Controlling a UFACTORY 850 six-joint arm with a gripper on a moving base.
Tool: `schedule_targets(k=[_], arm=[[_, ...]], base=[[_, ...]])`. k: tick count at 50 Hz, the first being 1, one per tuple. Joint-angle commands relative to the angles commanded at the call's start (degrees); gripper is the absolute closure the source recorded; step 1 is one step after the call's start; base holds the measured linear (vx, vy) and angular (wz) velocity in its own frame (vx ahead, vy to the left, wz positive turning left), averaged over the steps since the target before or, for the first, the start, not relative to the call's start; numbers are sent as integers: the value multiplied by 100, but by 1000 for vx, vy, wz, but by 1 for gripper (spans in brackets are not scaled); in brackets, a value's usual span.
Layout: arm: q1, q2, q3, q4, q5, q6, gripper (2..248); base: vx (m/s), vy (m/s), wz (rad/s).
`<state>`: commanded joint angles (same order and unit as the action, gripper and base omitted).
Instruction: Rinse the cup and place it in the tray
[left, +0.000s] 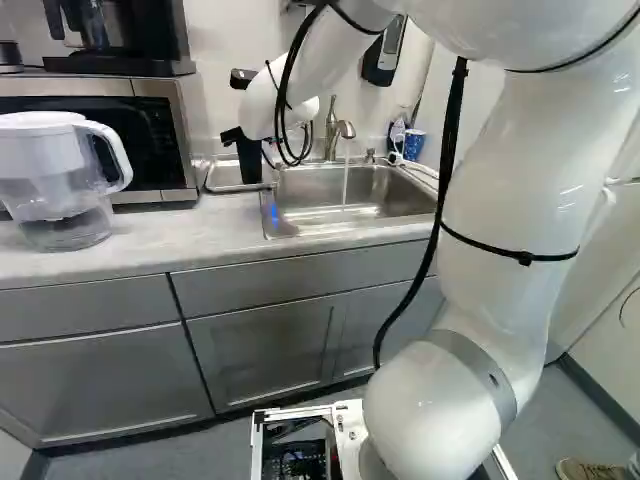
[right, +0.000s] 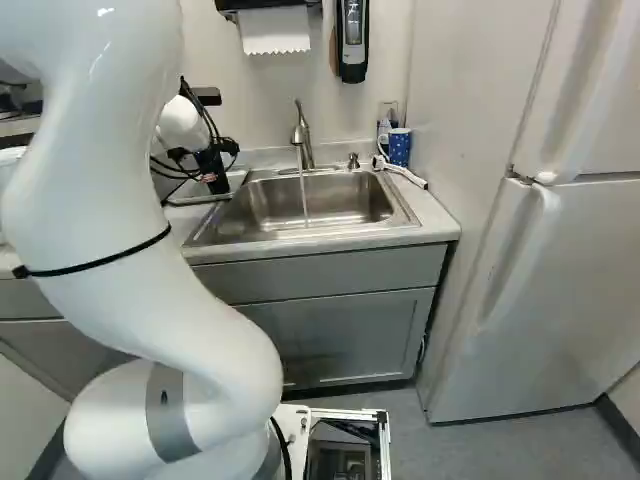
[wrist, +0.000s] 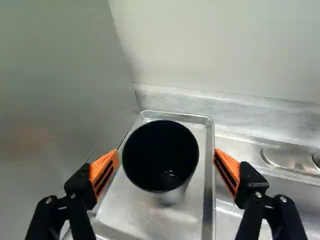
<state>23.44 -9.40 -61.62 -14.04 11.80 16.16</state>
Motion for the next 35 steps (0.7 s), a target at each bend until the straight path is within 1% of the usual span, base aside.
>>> schedule_targets(k=[35], arm=[[-15, 292, -123, 0, 0, 0, 3]], base=[[0, 0, 0]])
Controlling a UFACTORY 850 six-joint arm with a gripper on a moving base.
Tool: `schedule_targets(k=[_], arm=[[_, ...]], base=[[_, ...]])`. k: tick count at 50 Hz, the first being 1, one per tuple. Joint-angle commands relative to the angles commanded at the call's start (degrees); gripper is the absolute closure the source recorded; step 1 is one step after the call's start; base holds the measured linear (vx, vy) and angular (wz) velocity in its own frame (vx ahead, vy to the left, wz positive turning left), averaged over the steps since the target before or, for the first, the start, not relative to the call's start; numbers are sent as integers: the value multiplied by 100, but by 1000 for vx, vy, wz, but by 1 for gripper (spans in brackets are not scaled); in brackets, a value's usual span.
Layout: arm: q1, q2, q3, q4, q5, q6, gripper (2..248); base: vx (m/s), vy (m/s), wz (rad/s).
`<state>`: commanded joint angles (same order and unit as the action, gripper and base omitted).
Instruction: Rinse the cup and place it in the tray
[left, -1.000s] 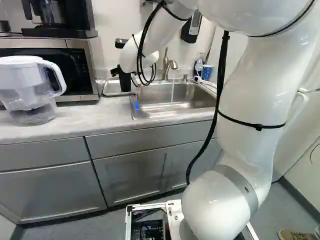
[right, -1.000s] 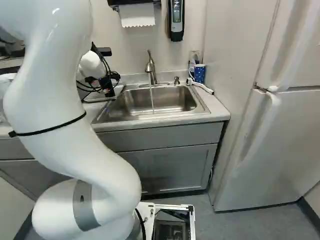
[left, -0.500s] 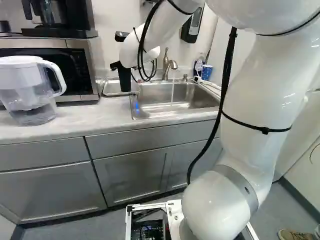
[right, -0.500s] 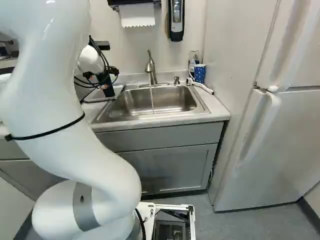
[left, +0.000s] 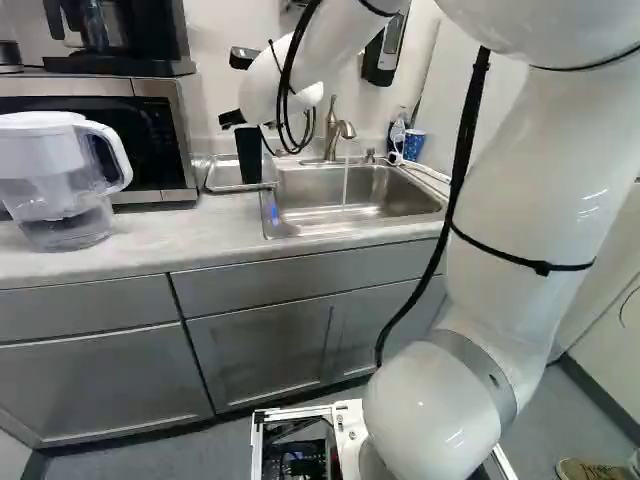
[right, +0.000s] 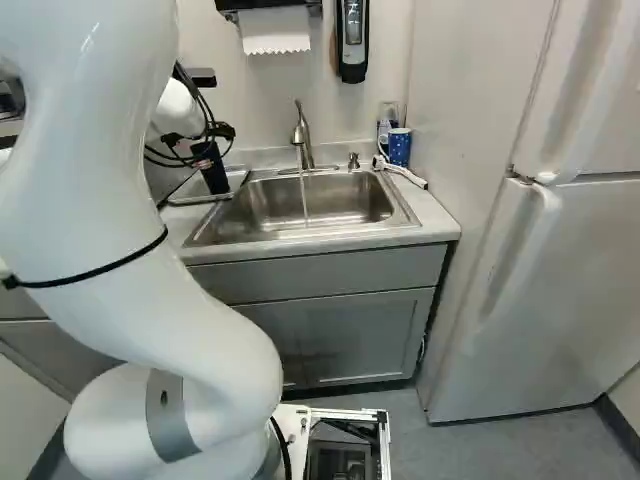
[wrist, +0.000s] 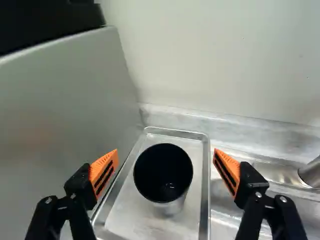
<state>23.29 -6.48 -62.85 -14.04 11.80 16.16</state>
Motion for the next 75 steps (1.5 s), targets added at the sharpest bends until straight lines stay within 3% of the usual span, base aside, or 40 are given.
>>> schedule_targets(k=[14, 58, 75], arm=[[-148, 240, 81, -98, 0, 0, 3], [-820, 1030, 342, -970, -159, 0, 3], [-1103, 1177, 472, -983, -175, 0, 3]], base=[[0, 0, 0], [0, 0, 0], [0, 0, 0]])
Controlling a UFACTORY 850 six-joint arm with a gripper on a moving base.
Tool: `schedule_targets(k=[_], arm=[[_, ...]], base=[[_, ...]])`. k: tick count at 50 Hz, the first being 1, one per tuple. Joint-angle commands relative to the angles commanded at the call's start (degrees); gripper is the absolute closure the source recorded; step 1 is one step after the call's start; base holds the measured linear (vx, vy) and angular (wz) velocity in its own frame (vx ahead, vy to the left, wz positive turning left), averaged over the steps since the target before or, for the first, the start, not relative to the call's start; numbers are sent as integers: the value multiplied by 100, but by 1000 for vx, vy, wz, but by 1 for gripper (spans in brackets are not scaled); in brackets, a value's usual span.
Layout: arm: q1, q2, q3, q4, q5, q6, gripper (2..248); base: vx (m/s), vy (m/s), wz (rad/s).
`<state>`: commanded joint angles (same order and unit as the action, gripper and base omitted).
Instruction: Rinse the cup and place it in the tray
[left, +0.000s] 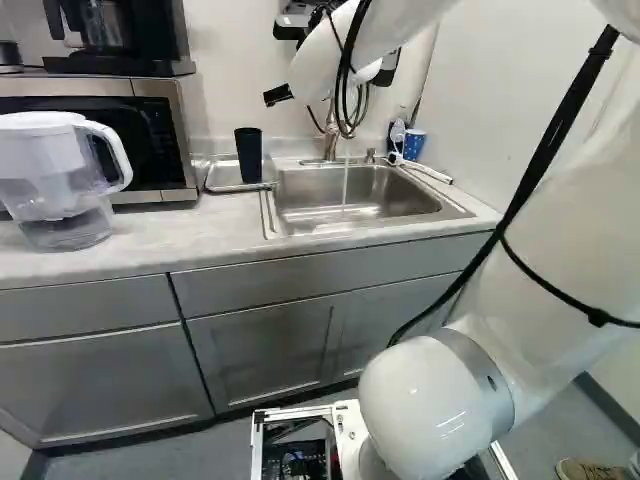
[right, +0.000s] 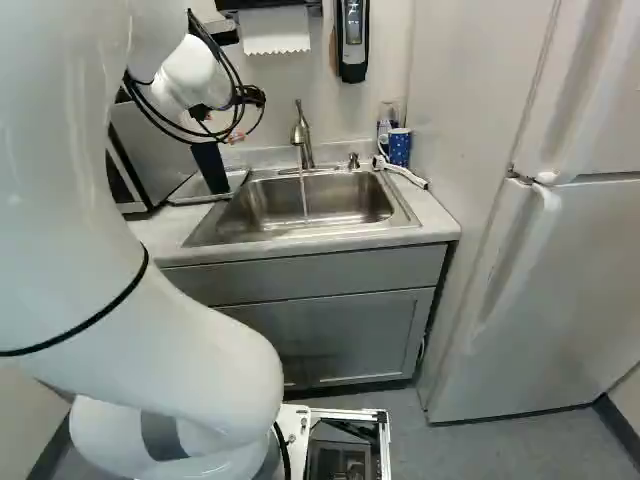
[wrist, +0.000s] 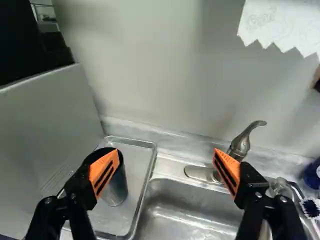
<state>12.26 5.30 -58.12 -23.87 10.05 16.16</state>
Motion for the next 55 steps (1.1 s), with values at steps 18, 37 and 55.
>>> schedule_targets(k=[18, 37, 55], arm=[[-307, 113, 107, 0, 0, 0, 3], [-639, 90, 86, 0, 0, 0, 3], [-917, -160, -179, 0, 0, 0, 3]], base=[[0, 0, 0], [0, 0, 0], [0, 0, 0]])
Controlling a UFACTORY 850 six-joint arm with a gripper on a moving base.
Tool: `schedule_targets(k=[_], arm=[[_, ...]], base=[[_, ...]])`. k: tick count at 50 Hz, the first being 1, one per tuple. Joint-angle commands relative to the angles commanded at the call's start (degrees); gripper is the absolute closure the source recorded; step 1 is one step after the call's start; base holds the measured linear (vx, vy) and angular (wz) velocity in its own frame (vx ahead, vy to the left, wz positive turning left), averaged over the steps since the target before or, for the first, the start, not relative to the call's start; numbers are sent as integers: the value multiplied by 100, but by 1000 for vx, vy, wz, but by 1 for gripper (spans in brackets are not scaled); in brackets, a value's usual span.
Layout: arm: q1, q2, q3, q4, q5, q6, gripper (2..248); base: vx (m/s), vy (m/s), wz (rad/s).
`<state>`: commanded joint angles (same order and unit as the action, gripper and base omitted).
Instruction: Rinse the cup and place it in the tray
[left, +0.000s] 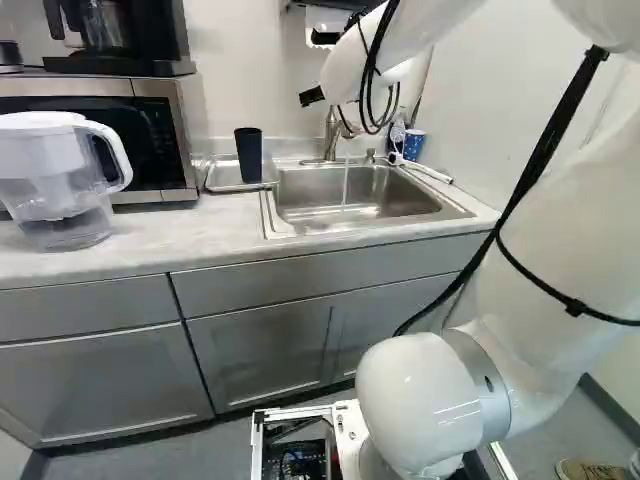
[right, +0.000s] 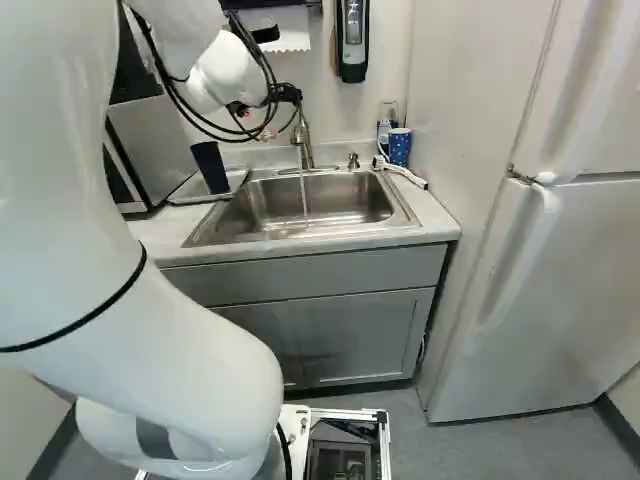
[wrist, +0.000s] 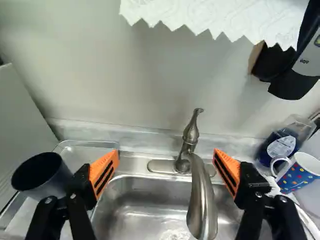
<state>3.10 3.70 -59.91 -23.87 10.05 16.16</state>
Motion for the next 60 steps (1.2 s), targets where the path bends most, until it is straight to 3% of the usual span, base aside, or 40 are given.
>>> schedule_targets(k=[25, 60], arm=[[-190, -461, -736, 0, 0, 0, 3], [-96, -1523, -1876, 0, 0, 0, 3]], base=[[0, 0, 0], [0, 0, 0]])
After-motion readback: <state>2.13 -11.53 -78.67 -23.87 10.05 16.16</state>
